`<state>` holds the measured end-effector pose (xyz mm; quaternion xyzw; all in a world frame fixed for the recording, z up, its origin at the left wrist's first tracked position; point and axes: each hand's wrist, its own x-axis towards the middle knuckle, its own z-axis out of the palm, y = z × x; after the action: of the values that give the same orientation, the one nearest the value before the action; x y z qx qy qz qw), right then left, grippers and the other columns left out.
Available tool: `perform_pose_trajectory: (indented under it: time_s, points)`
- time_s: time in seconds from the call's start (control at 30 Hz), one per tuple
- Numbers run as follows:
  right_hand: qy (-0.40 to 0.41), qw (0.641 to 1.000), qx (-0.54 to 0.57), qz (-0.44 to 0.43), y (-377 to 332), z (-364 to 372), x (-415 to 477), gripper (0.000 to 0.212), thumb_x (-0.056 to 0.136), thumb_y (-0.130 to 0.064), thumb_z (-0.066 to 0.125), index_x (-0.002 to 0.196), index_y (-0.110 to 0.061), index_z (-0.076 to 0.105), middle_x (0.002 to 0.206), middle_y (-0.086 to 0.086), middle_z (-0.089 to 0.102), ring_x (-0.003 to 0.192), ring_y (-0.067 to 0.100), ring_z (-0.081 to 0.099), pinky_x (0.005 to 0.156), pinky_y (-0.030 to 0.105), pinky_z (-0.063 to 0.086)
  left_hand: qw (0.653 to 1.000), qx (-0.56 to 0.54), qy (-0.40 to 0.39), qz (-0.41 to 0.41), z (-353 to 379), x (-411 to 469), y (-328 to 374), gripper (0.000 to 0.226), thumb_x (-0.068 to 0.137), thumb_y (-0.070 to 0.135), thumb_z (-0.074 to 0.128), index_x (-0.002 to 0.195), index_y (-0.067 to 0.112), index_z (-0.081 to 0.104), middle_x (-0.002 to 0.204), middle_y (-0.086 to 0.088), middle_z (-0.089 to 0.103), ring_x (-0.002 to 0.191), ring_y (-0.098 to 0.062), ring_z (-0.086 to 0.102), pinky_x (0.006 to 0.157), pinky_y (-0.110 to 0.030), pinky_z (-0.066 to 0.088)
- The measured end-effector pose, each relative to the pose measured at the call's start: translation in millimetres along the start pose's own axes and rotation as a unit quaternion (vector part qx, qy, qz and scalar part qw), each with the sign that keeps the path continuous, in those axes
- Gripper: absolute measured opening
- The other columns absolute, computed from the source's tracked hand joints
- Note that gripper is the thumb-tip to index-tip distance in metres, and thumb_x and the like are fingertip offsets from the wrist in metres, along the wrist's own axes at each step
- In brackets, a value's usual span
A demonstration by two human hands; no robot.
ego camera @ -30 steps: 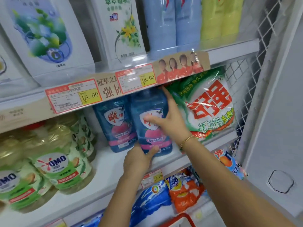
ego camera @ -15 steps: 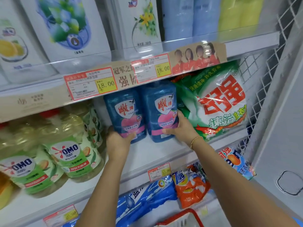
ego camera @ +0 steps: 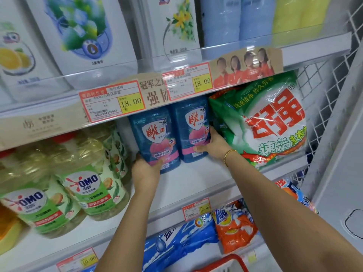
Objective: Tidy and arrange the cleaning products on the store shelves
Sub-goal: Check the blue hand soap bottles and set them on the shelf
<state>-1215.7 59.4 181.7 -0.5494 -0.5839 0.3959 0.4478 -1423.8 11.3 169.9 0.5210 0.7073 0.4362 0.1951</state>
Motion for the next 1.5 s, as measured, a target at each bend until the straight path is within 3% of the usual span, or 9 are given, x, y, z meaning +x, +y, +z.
perform_pose_trajectory:
  time_s: [0.27,0.4,0.5,0.67,0.73,0.83,0.93,1.1,1.5]
  points:
    - [0.065,0.989,-0.129,0.012,1.0,-0.6,-29.3,0.044,0.084,-0.011,0.067,0.125,-0.005,0.054,0.118,0.013,0.064,0.109,0.029,0.060,0.090,0.029,0.045,0.998,-0.040,-0.016,0.047,-0.2,-53.4,21.6,0.033,0.088,0.013,0.067,0.115,0.000,0.058,0.113,-0.015,0.065,0.098,-0.029,0.061,0.077,-0.024,0.038]
    - [0.030,0.991,-0.126,-0.026,-12.8,-37.9,-83.8,0.017,0.088,-0.007,0.060,0.091,0.005,0.071,0.093,0.018,0.072,0.087,0.024,0.068,0.082,0.033,0.054,0.987,-0.074,-0.031,0.141,16.2,-103.8,35.0,0.021,0.093,0.019,0.060,0.108,0.007,0.067,0.109,-0.007,0.067,0.096,-0.016,0.062,0.078,-0.012,0.039]
    - [0.041,0.988,-0.140,-0.050,-5.0,-88.8,-137.2,0.032,0.089,-0.021,0.066,0.063,-0.001,0.068,0.062,0.010,0.068,0.051,0.008,0.059,0.057,0.017,0.050,0.967,-0.100,-0.109,0.206,41.9,-154.2,38.1,0.029,0.095,0.019,0.057,0.070,0.005,0.061,0.069,-0.006,0.062,0.062,-0.011,0.052,0.059,-0.017,0.038]
    - [0.125,0.942,-0.293,0.106,82.8,-171.0,-211.8,0.034,0.089,-0.029,0.063,0.059,-0.013,0.058,0.070,0.012,0.069,0.062,0.016,0.056,0.063,0.031,0.044,0.931,-0.064,-0.301,0.197,122.7,-228.6,2.0,0.037,0.092,0.027,0.062,0.059,0.015,0.050,0.049,0.005,0.041,0.050,-0.008,0.042,0.049,-0.016,0.029]
    - [0.086,0.898,-0.368,0.225,130.1,-189.8,-238.9,0.018,0.085,-0.033,0.068,0.090,-0.017,0.064,0.104,0.013,0.068,0.093,0.022,0.061,0.071,0.026,0.043,0.907,-0.075,-0.392,0.137,157.9,-256.8,-15.4,0.015,0.089,0.019,0.067,0.076,0.020,0.058,0.062,0.012,0.055,0.060,0.000,0.054,0.062,-0.011,0.039]
    - [-0.014,0.849,-0.394,0.351,193.0,-202.6,-274.1,0.078,0.079,-0.041,0.073,0.142,-0.013,0.037,0.139,0.011,0.047,0.128,0.026,0.045,0.099,0.028,0.037,0.854,-0.046,-0.514,0.063,206.4,-295.1,-32.1,0.030,0.088,0.018,0.067,0.116,0.018,0.056,0.102,0.007,0.058,0.092,-0.009,0.056,0.077,-0.016,0.043]
    - [0.006,0.845,-0.388,0.368,234.6,-197.9,-296.9,0.065,0.076,-0.039,0.075,0.130,-0.014,0.050,0.130,0.009,0.057,0.117,0.025,0.055,0.090,0.027,0.042,0.815,-0.029,-0.578,0.036,240.5,-317.1,-30.6,0.052,0.091,0.015,0.062,0.139,0.016,0.043,0.131,0.008,0.047,0.117,-0.011,0.047,0.088,-0.020,0.046]
    - [0.126,0.876,-0.338,0.322,262.3,-180.4,-309.4,0.041,0.074,-0.024,0.077,0.108,-0.007,0.060,0.107,0.013,0.060,0.097,0.029,0.059,0.075,0.028,0.042,0.770,-0.058,-0.635,-0.014,283.4,-322.5,-33.5,0.052,0.090,-0.002,0.054,0.137,0.017,0.047,0.115,0.012,0.059,0.097,0.007,0.055,0.084,-0.015,0.042]
    - [0.098,0.905,-0.361,0.202,202.4,-155.7,-315.6,0.030,0.069,-0.023,0.078,0.094,-0.014,0.065,0.086,0.001,0.054,0.075,0.015,0.048,0.055,0.014,0.031,0.794,-0.074,-0.601,-0.045,224.2,-322.7,-52.2,0.072,0.064,0.028,0.081,0.126,0.041,0.046,0.136,0.014,0.050,0.125,-0.006,0.046,0.093,-0.012,0.038]
